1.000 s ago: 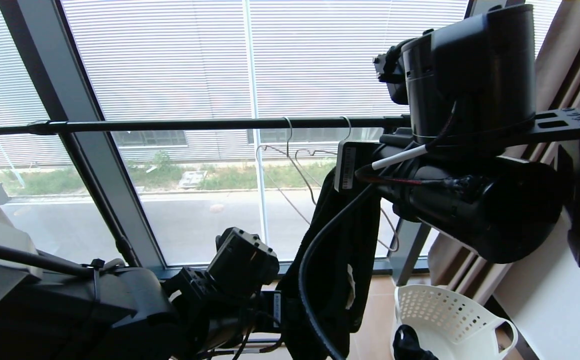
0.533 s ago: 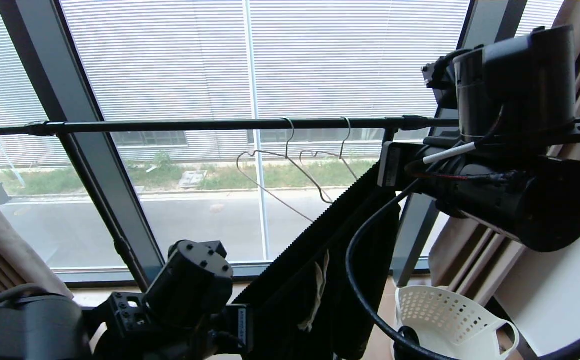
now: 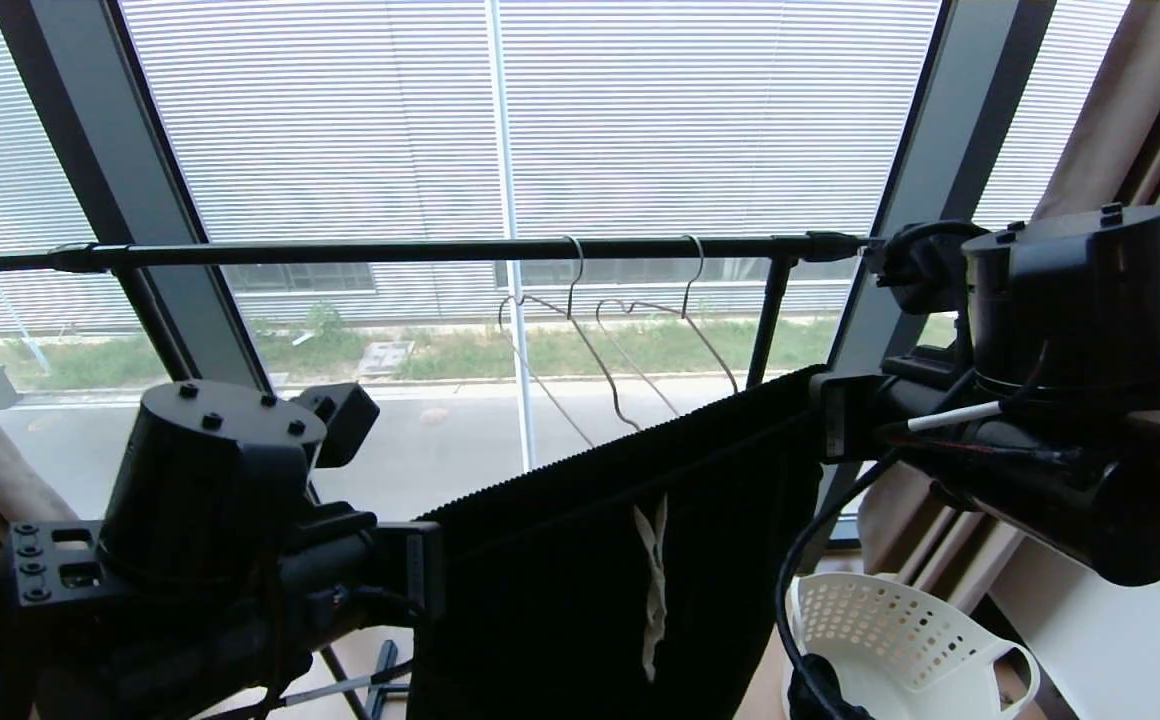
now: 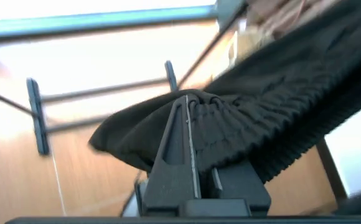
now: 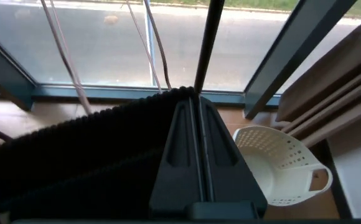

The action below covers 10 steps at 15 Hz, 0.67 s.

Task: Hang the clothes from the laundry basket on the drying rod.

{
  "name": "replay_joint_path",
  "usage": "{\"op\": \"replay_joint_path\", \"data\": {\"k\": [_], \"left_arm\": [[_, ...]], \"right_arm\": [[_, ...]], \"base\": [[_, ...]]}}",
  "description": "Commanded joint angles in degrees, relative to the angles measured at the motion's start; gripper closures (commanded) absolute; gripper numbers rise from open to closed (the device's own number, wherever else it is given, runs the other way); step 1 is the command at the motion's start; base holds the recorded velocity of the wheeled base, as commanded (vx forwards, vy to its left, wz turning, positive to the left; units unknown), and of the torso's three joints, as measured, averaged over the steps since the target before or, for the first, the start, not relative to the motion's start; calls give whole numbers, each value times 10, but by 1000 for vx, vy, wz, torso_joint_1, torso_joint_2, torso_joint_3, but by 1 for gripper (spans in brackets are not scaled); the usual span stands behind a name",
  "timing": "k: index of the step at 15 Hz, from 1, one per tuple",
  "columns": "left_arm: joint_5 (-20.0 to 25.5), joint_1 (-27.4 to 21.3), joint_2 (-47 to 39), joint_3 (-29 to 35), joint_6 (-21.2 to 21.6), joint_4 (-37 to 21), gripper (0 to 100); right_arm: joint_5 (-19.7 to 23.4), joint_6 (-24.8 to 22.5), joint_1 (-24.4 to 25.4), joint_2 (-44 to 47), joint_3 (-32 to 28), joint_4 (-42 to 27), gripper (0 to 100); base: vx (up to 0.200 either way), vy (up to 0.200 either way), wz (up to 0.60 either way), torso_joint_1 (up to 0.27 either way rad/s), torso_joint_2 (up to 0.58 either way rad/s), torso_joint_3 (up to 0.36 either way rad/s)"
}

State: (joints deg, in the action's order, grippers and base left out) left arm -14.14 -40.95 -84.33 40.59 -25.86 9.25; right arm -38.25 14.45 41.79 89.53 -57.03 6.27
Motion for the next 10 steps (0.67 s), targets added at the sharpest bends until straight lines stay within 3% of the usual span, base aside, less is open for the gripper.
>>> {"op": "replay_joint_path", "data": {"k": [1, 2, 6, 10], "left_arm": [[1, 27, 8, 35, 8, 1, 100], [2, 36, -2, 43, 13, 1, 100], [3, 52, -45, 85, 14, 2, 100], [10, 75, -141, 215, 15, 1, 100]], "right_arm": [[27, -21, -6, -30, 32, 4, 100], [56, -32, -5, -45, 53, 9, 100], [107, -81, -3, -97, 90, 11, 100], [227, -197, 31, -190, 177, 12, 100]], "base": [[0, 0, 0, 0, 0, 0], [0, 0, 0, 0, 0, 0], [0, 0, 0, 0, 0, 0], [0, 0, 0, 0, 0, 0]]}}
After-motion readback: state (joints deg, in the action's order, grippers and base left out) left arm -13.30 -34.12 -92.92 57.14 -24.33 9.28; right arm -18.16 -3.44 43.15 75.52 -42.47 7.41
